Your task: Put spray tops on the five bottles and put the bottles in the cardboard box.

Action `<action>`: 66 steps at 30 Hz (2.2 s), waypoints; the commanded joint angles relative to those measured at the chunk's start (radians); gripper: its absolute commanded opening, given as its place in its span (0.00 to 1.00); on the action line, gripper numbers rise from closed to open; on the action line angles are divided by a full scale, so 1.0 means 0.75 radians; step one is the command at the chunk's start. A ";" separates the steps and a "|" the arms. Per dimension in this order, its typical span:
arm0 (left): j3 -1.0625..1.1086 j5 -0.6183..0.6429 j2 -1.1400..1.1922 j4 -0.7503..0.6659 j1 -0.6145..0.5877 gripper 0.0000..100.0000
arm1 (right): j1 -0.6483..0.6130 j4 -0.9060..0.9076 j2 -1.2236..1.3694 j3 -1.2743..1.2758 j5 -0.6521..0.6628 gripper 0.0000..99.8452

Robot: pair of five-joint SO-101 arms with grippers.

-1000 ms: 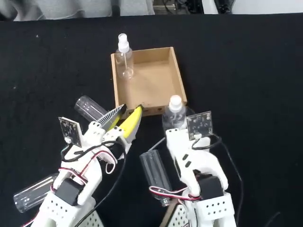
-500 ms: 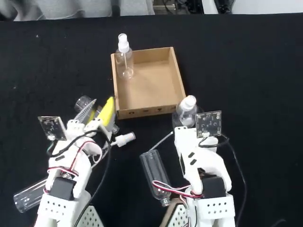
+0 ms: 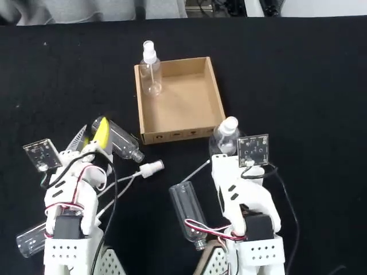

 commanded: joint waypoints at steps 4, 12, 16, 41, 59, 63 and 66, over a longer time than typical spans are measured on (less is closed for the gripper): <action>0.032 -0.014 0.000 0.010 -0.019 0.15 | 0.037 0.012 -0.132 -0.003 -0.006 0.10; 0.032 -0.014 0.002 0.035 -0.021 0.15 | 0.029 -0.016 -0.132 -0.015 0.002 0.10; 0.032 -0.014 0.000 0.047 -0.021 0.15 | 0.029 -0.137 -0.132 -0.013 0.004 0.10; 0.032 -0.016 0.000 0.039 -0.011 0.06 | -0.147 -0.037 0.044 -0.682 0.184 0.10; 0.032 -0.016 0.000 0.072 -0.009 0.07 | -0.221 -0.031 0.789 -1.143 0.176 0.10; 0.032 -0.016 0.000 0.076 -0.009 0.07 | -0.303 -0.033 0.838 -1.167 0.176 0.10; 0.032 -0.016 0.000 0.076 -0.009 0.07 | -0.378 -0.088 0.864 -1.161 0.176 0.10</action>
